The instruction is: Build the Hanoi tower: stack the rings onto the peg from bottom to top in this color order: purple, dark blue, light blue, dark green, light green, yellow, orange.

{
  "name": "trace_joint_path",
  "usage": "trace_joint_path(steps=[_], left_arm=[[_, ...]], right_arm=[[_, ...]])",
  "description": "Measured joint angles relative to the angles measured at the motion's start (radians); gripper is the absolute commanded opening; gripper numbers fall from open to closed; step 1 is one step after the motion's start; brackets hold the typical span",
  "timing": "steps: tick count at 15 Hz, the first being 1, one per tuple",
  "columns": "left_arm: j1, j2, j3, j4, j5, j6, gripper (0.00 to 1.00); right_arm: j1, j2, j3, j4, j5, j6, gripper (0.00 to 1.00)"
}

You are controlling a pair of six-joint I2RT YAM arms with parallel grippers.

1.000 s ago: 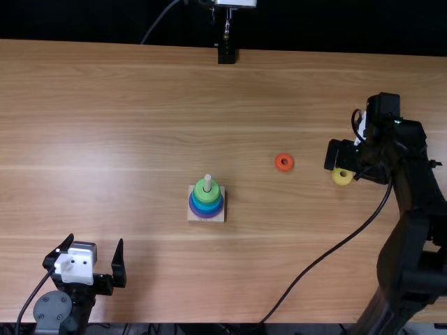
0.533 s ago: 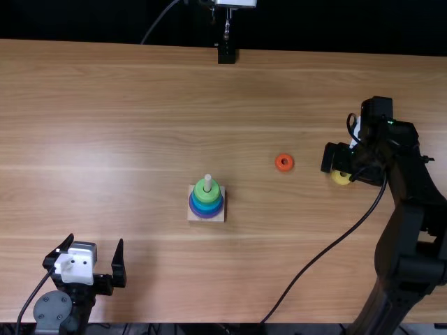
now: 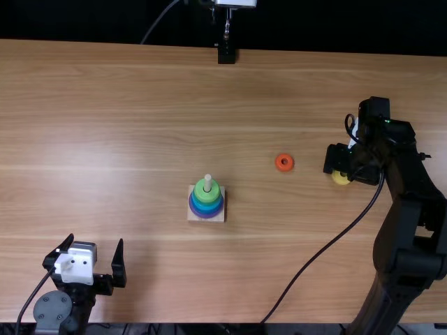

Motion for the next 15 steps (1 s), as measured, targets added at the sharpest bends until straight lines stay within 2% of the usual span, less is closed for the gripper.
trace_joint_path(steps=[5,9,13,15], left_arm=[[0.000,0.000,0.000,0.000,0.000,0.000,1.00],[0.000,0.000,0.000,0.000,0.000,0.000,1.00],[0.000,0.000,0.000,0.000,0.000,0.000,1.00],[0.000,0.000,0.000,0.000,0.000,0.000,1.00]], right_arm=[[0.000,0.001,0.019,-0.008,-0.001,-0.010,0.00],[0.018,0.000,0.140,-0.027,-0.003,-0.014,0.00],[0.140,-0.031,0.258,-0.140,-0.004,-0.018,0.00],[0.217,-0.048,0.330,-0.246,-0.005,-0.028,0.00]])
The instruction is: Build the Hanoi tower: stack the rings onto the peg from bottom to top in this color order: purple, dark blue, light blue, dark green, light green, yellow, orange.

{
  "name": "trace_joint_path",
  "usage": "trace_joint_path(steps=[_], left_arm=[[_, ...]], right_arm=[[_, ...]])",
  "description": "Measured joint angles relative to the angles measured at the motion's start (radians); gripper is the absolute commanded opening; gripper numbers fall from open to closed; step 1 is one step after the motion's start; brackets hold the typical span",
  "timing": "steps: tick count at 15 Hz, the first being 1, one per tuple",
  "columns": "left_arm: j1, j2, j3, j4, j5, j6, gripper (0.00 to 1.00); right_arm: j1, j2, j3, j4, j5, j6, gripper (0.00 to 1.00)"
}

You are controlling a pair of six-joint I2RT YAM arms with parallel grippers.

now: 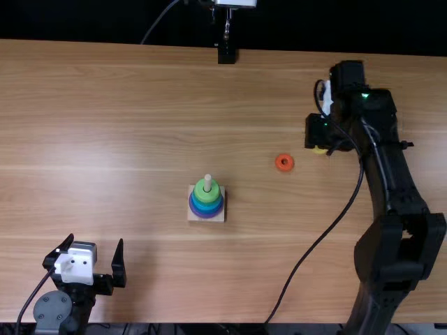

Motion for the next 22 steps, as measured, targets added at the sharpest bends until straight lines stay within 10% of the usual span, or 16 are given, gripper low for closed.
trace_joint_path(steps=[12,22], left_arm=[[0.000,0.000,0.000,0.000,0.000,0.000,1.00],[0.000,0.000,0.000,0.000,0.000,0.000,1.00]], right_arm=[[0.472,-0.097,0.178,-0.224,-0.006,-0.037,0.00],[0.562,-0.117,0.301,-0.280,-0.006,-0.035,0.00]])
